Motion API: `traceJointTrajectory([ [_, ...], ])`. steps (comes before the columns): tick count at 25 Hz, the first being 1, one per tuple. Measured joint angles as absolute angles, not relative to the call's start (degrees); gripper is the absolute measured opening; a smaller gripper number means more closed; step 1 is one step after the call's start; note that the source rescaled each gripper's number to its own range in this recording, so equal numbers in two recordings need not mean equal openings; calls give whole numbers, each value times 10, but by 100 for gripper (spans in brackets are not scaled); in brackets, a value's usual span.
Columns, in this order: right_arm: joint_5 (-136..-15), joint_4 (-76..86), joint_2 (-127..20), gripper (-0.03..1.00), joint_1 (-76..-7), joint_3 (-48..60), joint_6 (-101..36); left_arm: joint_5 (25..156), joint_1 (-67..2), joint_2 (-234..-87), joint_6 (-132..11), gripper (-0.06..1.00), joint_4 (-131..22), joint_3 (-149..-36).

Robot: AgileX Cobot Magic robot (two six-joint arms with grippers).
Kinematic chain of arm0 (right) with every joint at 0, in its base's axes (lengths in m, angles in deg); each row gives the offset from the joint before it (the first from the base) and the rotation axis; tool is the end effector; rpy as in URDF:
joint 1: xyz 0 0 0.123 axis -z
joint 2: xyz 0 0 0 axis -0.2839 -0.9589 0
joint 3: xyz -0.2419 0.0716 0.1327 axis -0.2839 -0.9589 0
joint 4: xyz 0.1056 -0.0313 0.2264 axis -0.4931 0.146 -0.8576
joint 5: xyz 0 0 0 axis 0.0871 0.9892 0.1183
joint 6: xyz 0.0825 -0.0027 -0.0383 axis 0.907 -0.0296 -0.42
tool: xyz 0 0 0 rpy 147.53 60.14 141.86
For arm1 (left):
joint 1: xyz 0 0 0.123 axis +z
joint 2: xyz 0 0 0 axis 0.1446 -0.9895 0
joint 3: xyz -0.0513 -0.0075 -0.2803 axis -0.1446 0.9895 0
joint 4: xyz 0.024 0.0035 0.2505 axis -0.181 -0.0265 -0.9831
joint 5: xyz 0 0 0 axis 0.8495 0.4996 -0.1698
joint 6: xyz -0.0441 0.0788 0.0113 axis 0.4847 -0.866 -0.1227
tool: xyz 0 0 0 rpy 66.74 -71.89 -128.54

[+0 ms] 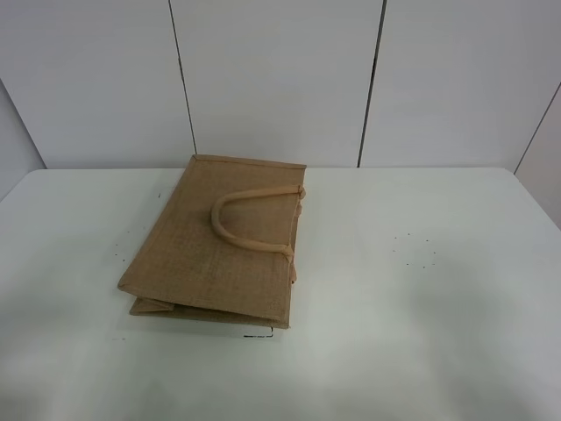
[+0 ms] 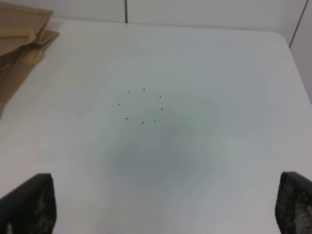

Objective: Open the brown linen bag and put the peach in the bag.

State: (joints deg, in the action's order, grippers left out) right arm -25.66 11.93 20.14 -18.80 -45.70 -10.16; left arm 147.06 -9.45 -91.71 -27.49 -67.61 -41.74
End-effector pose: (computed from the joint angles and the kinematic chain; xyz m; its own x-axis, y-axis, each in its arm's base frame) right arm -0.0036 0.0017 0.2781 -0.4319 -0.0142 -0.9018 -0.0574 0.9983 0.0117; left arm 0.0069 -0.0010 0.2791 -0.5112 0.0211 -0.8592 0.0330 0.9994 0.0049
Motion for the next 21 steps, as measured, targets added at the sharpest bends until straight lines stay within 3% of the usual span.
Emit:
traceJointTrajectory([
  [21, -257, 119, 202, 100, -188, -457, -102, 1471, -95, -871, -275, 95, -677, -415],
])
